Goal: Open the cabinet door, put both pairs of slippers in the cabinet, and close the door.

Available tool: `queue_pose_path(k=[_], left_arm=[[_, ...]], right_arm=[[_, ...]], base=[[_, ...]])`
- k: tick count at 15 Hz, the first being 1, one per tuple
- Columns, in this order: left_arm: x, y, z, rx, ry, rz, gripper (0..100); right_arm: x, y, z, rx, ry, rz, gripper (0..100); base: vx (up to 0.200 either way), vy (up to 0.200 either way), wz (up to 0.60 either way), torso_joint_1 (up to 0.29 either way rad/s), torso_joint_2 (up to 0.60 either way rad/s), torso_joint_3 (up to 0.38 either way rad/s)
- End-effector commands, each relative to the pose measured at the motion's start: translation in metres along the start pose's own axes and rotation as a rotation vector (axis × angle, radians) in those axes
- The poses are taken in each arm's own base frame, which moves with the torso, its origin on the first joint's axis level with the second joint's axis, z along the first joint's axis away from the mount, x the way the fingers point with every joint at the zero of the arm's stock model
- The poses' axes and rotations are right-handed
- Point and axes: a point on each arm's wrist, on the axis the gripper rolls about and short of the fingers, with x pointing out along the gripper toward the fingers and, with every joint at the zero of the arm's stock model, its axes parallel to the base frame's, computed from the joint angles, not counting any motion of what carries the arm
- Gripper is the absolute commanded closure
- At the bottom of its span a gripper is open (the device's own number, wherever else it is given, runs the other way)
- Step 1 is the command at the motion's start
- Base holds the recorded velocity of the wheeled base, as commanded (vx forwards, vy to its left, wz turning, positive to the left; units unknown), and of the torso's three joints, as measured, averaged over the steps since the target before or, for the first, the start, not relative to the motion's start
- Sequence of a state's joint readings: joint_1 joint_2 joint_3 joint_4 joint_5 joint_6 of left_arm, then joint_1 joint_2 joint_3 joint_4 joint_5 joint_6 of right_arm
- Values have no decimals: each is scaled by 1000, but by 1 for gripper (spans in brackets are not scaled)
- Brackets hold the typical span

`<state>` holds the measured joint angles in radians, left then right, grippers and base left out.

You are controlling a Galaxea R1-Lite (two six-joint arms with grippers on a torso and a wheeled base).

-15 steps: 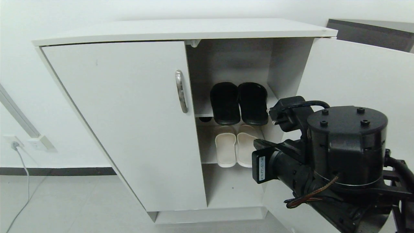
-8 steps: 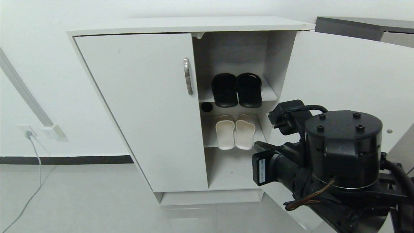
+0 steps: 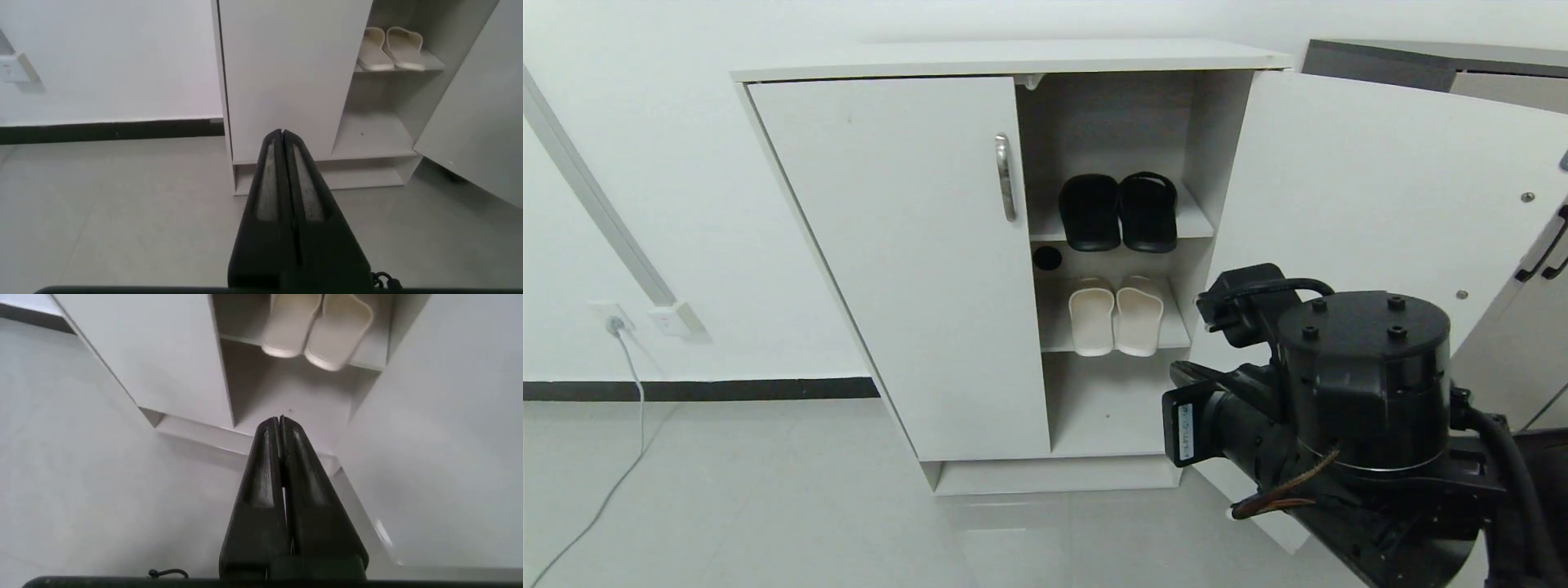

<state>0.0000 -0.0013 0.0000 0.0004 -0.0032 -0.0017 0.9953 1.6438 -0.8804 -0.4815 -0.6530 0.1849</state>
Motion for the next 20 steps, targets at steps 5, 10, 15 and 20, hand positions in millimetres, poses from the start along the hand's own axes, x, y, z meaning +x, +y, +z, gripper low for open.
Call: queue_pose_path(k=[5,10,15,20], left_arm=[[0,0,0,-4,1,0,100],[0,0,0,-4,1,0,100],[0,0,0,-4,1,-1,100],[0,0,0,-4,1,0,100]], right_arm=[[1,0,-4,-8,10,-4,100],[3,1,-5,-13,14,-3,100],[3,1,-5,-13,15,-3,100],[4,1,-7,-22,18,-5,100]], base=[[0,0,0,0,0,0],[0,0,0,0,0,0],[0,0,0,0,0,0],[0,0,0,8,-144,-224]])
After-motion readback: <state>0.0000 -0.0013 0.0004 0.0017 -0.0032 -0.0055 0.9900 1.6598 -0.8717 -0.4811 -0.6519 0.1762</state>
